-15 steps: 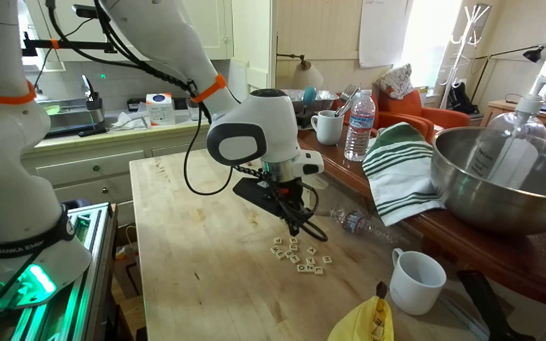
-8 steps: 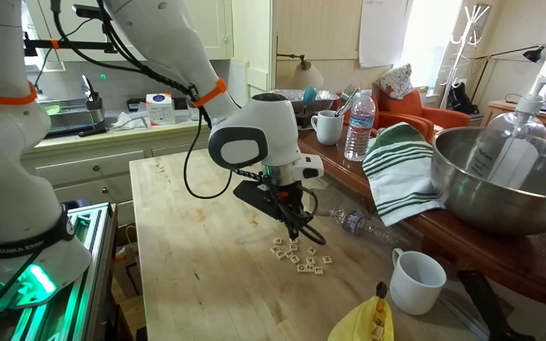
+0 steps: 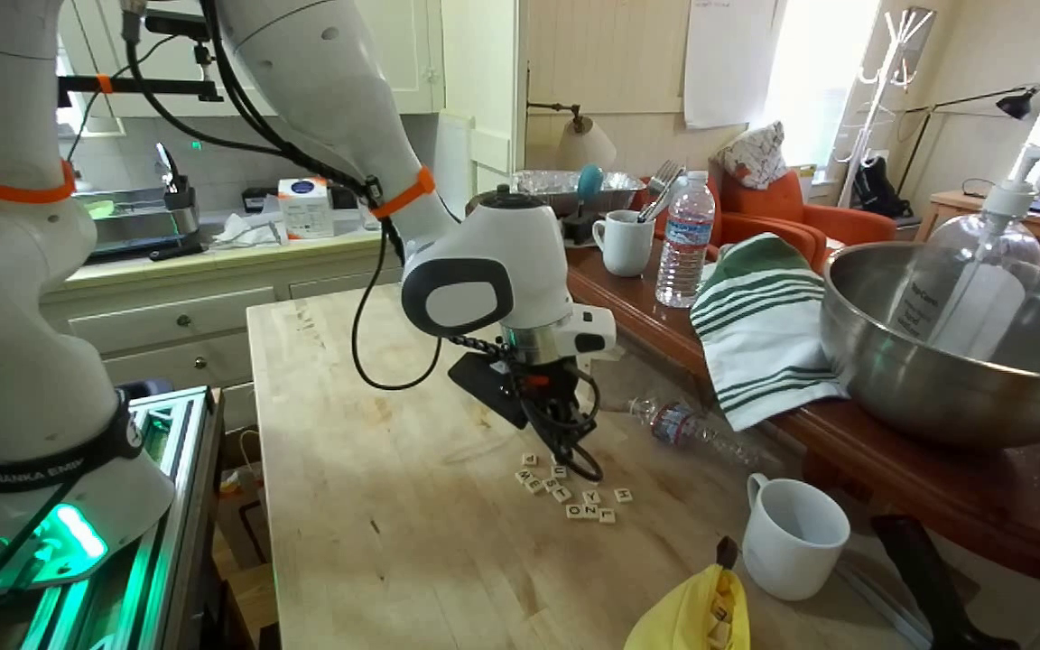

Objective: Move the letter pieces on the table

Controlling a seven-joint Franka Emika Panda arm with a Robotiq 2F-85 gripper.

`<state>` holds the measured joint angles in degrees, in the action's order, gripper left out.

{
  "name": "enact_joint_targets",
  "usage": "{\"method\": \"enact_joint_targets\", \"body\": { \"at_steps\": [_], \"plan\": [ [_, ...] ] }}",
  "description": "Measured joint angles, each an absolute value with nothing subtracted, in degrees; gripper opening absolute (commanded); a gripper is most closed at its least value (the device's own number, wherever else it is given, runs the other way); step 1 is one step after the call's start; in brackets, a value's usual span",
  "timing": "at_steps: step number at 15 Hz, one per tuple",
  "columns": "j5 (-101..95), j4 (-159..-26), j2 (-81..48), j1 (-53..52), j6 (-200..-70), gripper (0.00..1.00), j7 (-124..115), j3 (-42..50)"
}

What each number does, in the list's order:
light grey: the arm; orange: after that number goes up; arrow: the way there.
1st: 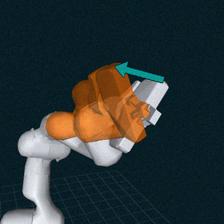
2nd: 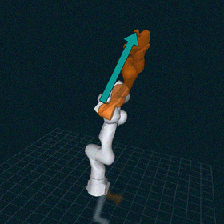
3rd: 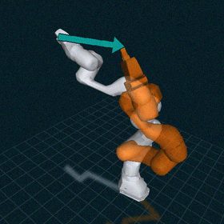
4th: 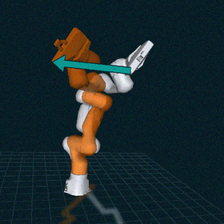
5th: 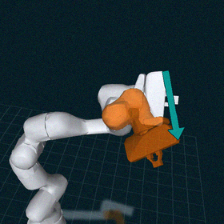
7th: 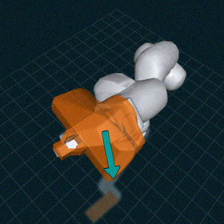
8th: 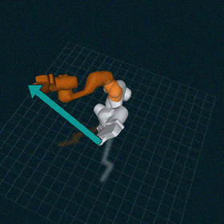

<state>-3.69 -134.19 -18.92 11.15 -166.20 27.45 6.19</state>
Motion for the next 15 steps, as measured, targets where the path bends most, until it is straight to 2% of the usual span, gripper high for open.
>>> {"method": "enact_joint_targets", "body": {
  "at_steps": [10, 15],
  "plan": [
    [-6.34, -133.88, -18.95, 8.14, -165.32, 0.0, 14.32, 7.16],
    [-8.75, -133.44, -18.54, 1.4, -161.37, 0.0, -0.33, 10.57]
  ]
}}
